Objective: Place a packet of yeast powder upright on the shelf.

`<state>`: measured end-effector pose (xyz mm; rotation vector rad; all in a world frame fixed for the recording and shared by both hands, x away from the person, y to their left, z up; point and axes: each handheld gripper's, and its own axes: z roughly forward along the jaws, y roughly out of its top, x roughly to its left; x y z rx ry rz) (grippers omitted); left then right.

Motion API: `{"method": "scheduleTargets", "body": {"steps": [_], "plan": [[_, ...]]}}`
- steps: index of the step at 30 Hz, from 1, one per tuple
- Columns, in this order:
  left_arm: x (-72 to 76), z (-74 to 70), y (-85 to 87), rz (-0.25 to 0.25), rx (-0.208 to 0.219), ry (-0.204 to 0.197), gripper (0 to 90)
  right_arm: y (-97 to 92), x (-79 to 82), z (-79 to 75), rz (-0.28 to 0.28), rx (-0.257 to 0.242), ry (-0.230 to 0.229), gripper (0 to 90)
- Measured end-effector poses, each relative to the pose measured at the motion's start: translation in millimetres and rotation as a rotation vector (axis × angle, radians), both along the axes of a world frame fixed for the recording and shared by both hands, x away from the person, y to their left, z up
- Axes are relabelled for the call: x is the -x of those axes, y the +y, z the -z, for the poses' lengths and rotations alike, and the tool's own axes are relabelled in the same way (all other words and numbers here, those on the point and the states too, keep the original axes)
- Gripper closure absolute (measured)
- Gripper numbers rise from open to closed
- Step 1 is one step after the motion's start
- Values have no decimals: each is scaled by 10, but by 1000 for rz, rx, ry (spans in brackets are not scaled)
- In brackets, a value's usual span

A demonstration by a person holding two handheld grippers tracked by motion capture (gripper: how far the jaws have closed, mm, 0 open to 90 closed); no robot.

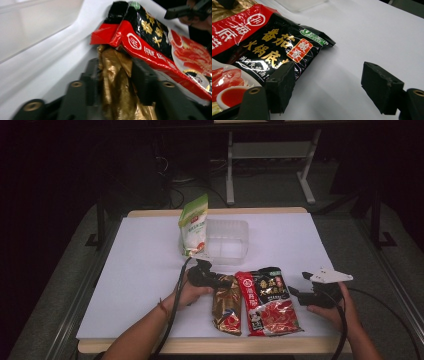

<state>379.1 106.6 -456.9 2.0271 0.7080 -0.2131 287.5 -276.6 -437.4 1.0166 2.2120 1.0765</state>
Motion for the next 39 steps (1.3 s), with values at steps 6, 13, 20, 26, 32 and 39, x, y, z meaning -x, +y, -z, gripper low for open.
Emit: {"method": "scheduleTargets", "body": {"steps": [6,13,20,26,32,39], "plan": [[42,-64,28,-25,2,-52,817,-2,-3,-1,-1,0,-1,267],[107,-158,73,-47,-10,-115,849,-4,-5,-2,-1,-1,-2,267],[185,-333,202,-96,22,-189,855,-17,-4,-11,4,-5,-8,267],[248,-515,365,-139,65,-240,857,-9,-3,-14,1,-2,-9,267],[328,-695,499,-166,125,-275,861,-7,-5,-17,2,-4,-9,266],[413,-880,580,-179,182,-321,865,-7,-3,-22,2,-5,-10,267]]}}
